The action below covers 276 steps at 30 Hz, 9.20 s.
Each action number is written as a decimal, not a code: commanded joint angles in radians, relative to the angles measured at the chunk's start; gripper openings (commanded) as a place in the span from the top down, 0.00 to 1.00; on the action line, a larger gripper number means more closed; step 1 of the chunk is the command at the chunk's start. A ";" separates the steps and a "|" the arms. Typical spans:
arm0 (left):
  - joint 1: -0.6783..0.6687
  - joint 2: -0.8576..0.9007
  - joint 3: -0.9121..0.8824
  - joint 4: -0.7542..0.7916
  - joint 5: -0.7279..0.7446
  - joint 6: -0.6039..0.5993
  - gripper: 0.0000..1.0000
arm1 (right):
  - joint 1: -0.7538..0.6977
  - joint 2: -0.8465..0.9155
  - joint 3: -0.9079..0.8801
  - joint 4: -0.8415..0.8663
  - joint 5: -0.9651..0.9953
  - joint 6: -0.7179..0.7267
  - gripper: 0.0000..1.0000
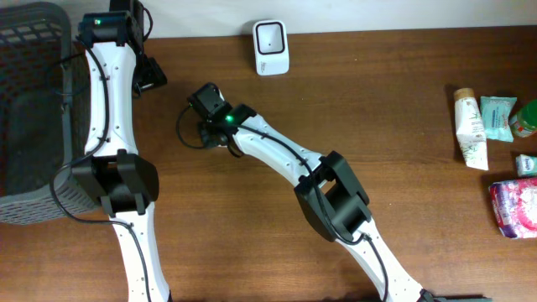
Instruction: Scan the item barcode
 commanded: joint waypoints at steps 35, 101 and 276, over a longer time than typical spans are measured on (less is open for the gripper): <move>0.011 -0.006 0.008 -0.005 0.011 -0.013 0.01 | -0.280 -0.143 0.036 -0.326 -0.135 0.016 0.32; 0.011 -0.006 0.008 -0.005 0.011 -0.013 0.01 | -0.461 0.088 0.155 -0.554 -0.576 -0.206 0.46; 0.010 -0.006 0.008 -0.005 0.011 -0.013 0.01 | -0.748 -2.521 -2.150 0.599 -0.201 -0.360 0.01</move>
